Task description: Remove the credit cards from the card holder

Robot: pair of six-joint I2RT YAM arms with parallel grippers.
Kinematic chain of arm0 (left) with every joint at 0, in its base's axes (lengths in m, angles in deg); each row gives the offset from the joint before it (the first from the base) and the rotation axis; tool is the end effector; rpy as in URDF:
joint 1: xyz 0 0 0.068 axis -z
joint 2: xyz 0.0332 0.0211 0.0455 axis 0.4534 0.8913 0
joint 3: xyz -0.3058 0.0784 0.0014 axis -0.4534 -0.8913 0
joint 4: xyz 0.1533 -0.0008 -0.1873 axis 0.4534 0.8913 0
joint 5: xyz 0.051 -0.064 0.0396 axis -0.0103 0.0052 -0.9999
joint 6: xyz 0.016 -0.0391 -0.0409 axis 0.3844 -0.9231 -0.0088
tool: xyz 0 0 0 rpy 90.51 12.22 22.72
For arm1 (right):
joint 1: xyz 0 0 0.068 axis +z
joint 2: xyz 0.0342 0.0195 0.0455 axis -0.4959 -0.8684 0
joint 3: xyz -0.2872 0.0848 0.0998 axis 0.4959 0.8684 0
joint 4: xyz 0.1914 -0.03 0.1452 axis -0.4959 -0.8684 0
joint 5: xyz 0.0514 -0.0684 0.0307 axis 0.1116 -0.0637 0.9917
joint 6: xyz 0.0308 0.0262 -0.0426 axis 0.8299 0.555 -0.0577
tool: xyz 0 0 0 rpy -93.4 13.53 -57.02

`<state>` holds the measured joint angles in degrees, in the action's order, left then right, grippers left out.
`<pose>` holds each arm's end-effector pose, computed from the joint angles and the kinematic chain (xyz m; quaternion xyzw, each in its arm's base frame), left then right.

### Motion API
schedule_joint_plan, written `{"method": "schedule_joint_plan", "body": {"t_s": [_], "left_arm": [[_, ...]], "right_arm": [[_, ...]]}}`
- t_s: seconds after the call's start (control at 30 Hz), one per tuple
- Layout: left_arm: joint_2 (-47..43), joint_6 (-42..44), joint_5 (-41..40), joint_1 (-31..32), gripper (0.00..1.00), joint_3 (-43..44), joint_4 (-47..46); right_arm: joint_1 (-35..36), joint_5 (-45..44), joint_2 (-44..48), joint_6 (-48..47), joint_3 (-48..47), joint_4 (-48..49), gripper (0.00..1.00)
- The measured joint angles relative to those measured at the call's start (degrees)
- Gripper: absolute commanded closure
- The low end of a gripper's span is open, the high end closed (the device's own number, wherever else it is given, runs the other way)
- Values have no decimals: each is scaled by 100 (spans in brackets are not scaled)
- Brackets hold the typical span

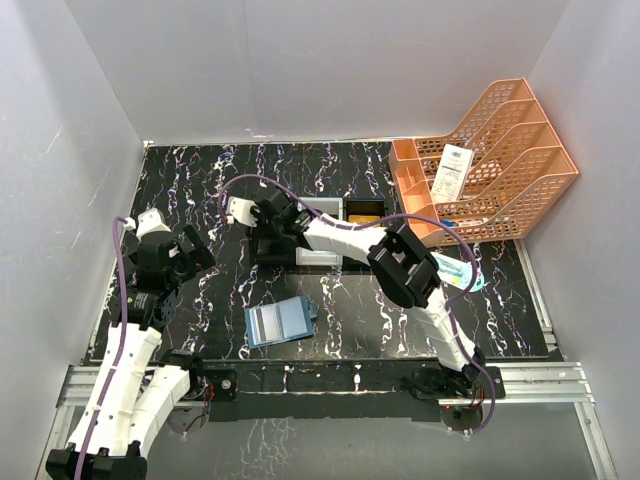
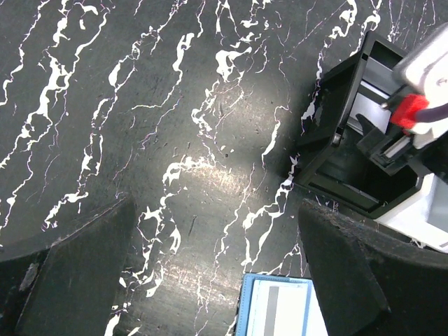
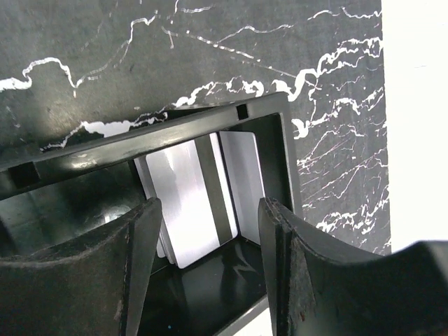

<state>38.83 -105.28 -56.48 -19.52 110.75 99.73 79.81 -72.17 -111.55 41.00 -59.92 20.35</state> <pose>0.1031 -0.0016 0.3250 -0.2155 0.8263 -0.0356 0.5192 0.3494 0.4075 0.2236 -0.6239 0.6476 -0.0392 0.4357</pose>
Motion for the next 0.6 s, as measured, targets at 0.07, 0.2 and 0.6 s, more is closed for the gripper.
{"method": "schedule_joint_plan", "body": {"t_s": [0.07, 0.2, 0.6], "left_arm": [[20, 0, 2, 0, 1, 0, 2], [20, 0, 15, 0, 1, 0, 2], [140, 2, 195, 0, 1, 0, -2]], "right_arm": [[0, 96, 96, 153, 2, 0, 44], [0, 201, 514, 723, 208, 166, 44], [-2, 890, 3545, 5469, 3230, 1384, 45]]}}
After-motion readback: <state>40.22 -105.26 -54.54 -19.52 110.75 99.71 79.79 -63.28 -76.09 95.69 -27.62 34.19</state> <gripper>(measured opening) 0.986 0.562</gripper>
